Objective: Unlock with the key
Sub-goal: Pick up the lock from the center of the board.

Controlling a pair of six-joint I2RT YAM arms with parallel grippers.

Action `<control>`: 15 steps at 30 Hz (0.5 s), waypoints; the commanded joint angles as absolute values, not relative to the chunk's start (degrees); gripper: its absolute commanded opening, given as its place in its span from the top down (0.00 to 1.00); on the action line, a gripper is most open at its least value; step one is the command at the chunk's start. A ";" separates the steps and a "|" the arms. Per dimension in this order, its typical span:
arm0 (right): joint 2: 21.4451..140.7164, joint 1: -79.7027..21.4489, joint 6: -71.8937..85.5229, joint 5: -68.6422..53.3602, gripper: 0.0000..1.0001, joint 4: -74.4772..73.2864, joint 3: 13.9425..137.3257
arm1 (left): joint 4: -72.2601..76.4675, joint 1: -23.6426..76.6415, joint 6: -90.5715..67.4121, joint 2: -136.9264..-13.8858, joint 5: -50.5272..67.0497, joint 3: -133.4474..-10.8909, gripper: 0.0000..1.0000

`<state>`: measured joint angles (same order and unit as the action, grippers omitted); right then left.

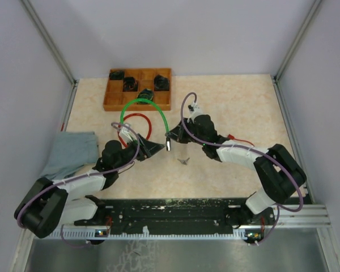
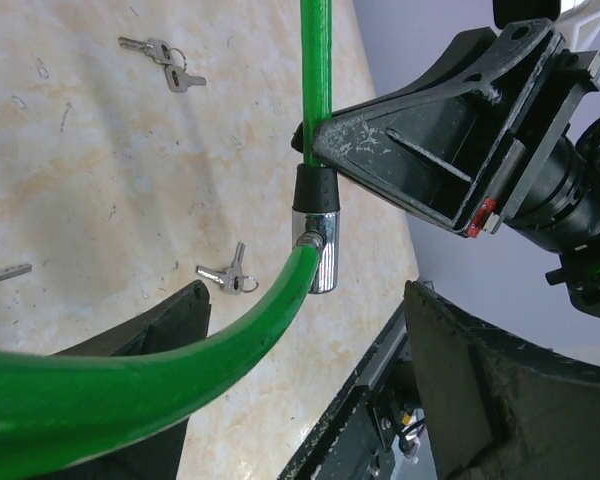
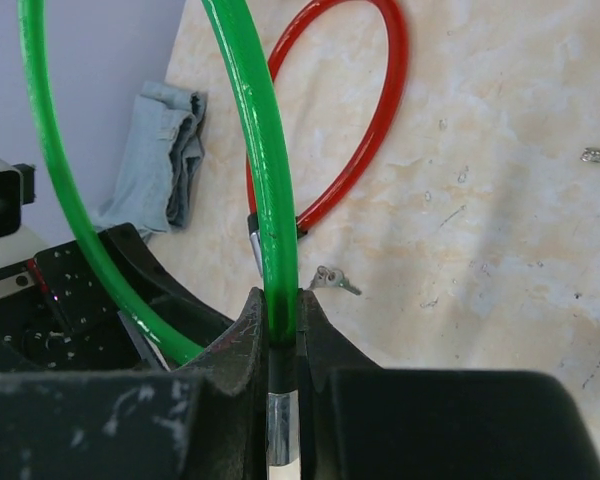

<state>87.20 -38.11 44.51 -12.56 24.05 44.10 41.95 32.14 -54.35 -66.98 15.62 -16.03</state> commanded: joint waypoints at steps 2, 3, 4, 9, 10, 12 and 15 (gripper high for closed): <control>86.70 -40.11 43.68 -17.52 1.00 29.80 49.36 | 49.11 32.52 -54.85 -69.61 19.45 -16.81 0.24; 86.81 -40.24 43.76 -17.64 1.00 29.98 49.53 | 49.99 32.52 -55.17 -70.13 19.82 -16.66 0.25; 86.83 -40.25 44.08 -17.62 1.00 30.28 49.57 | 50.95 32.56 -55.41 -70.39 19.96 -16.43 0.27; 85.63 -40.30 44.82 -13.52 1.00 30.29 48.26 | 50.75 32.52 -56.19 -66.57 15.48 -13.12 0.21; 85.27 -40.31 44.49 -12.28 1.00 29.85 47.82 | 49.07 32.52 -56.12 -64.79 14.25 -12.72 0.18; 84.78 -40.27 43.36 -10.62 1.00 28.70 47.60 | 44.03 32.52 -55.04 -61.15 12.62 -12.99 0.15; 84.62 -40.25 40.91 -9.08 1.00 26.10 48.26 | 33.54 32.52 -51.84 -55.67 11.56 -15.51 0.14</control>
<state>87.20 -39.40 43.62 -11.40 24.16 45.89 43.22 32.16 -55.40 -61.84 14.46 -13.15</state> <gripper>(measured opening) 0.058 0.860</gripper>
